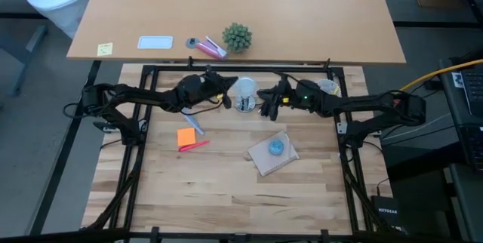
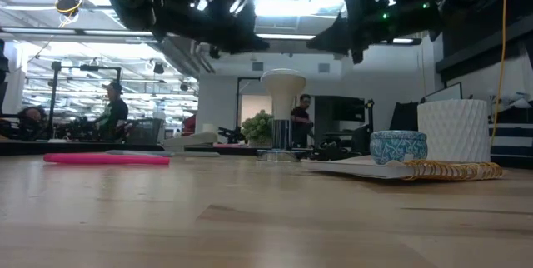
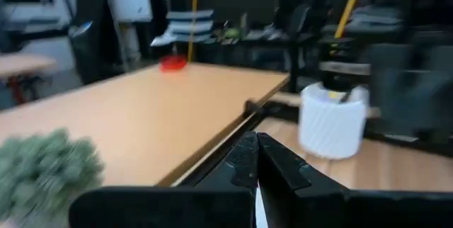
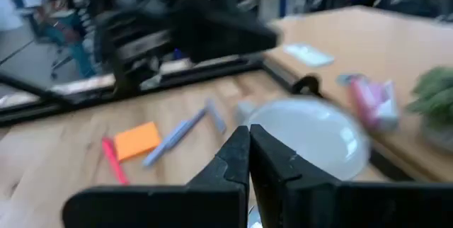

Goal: Screw lightbulb
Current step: Remove the lightbulb from the lamp

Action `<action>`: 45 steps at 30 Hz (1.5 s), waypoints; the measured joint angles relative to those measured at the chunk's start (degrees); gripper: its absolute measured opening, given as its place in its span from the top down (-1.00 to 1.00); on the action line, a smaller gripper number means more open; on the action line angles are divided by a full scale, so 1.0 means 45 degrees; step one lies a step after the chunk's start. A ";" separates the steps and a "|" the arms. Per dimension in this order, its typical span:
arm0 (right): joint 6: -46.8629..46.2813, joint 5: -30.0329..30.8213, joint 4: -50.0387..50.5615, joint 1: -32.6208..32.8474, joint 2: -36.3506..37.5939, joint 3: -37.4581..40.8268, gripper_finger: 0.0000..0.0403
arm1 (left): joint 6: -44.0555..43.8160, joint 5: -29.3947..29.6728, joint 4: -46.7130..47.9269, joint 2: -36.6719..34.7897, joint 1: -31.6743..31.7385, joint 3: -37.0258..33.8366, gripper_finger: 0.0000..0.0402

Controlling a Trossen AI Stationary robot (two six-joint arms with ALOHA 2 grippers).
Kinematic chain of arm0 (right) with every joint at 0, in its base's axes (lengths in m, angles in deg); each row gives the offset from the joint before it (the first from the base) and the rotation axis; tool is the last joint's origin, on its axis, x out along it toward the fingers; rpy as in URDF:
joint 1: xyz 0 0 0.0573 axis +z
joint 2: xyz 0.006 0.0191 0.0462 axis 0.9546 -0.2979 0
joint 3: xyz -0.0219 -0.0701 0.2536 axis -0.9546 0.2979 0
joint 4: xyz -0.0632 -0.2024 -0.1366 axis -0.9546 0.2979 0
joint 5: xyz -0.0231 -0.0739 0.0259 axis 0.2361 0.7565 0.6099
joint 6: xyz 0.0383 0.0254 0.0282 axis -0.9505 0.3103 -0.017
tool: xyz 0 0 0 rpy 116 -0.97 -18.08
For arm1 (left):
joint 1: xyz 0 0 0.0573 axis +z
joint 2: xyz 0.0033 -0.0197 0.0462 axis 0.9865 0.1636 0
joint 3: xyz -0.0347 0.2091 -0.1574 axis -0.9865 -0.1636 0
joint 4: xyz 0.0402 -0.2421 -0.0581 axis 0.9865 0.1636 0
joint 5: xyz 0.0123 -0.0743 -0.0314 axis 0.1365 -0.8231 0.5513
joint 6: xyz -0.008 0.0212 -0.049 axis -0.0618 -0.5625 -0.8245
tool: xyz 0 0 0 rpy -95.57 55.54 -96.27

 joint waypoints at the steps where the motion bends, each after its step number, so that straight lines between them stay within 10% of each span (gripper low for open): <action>1: -0.0058 -0.0128 0.0002 0.0000 -0.0199 0.0000 0.94 | -0.0135 -0.0001 0.0208 0.0010 0.0198 0.0000 1.00; 18: -0.0065 0.1143 -0.0942 -0.0015 -0.1907 0.0000 0.94 | -0.1092 -0.0718 0.0434 0.1399 0.1071 0.0000 1.00; 45: 0.0089 0.3979 -0.0427 -0.0041 -0.1897 -0.0019 0.94 | -0.2478 -0.0941 0.1053 0.1428 -0.1326 0.0010 1.00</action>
